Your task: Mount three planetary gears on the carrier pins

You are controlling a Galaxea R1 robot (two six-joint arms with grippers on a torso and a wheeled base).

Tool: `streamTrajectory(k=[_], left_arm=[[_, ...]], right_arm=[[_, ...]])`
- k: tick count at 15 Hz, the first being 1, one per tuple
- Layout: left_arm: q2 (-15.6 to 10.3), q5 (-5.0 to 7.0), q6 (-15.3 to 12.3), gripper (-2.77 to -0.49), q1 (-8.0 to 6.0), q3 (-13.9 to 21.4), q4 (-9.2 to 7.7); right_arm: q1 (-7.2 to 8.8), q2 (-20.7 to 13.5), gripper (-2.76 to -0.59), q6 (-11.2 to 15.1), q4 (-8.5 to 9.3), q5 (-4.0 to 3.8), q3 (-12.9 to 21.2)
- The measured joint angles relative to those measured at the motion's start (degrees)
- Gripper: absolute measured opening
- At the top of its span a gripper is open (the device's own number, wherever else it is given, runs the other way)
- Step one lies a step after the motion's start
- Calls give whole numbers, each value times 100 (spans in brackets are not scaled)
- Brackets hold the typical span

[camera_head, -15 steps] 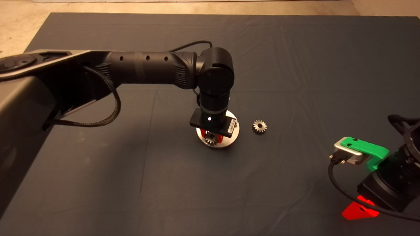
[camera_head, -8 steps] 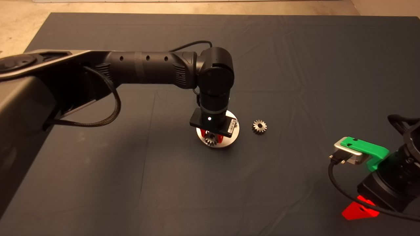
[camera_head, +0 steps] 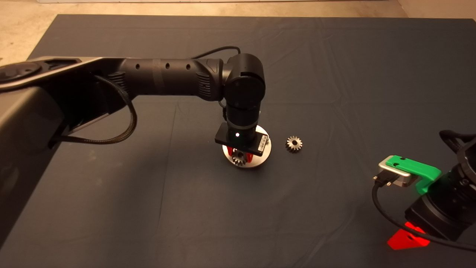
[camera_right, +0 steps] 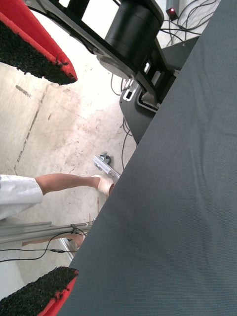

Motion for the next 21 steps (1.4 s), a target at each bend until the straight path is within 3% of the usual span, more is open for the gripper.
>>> streamTrajectory(k=[21], left_arm=[[-28, -61, 148, -233, -5, -61, -44]], right_arm=[[0, 0, -61, 0, 0, 0, 0]])
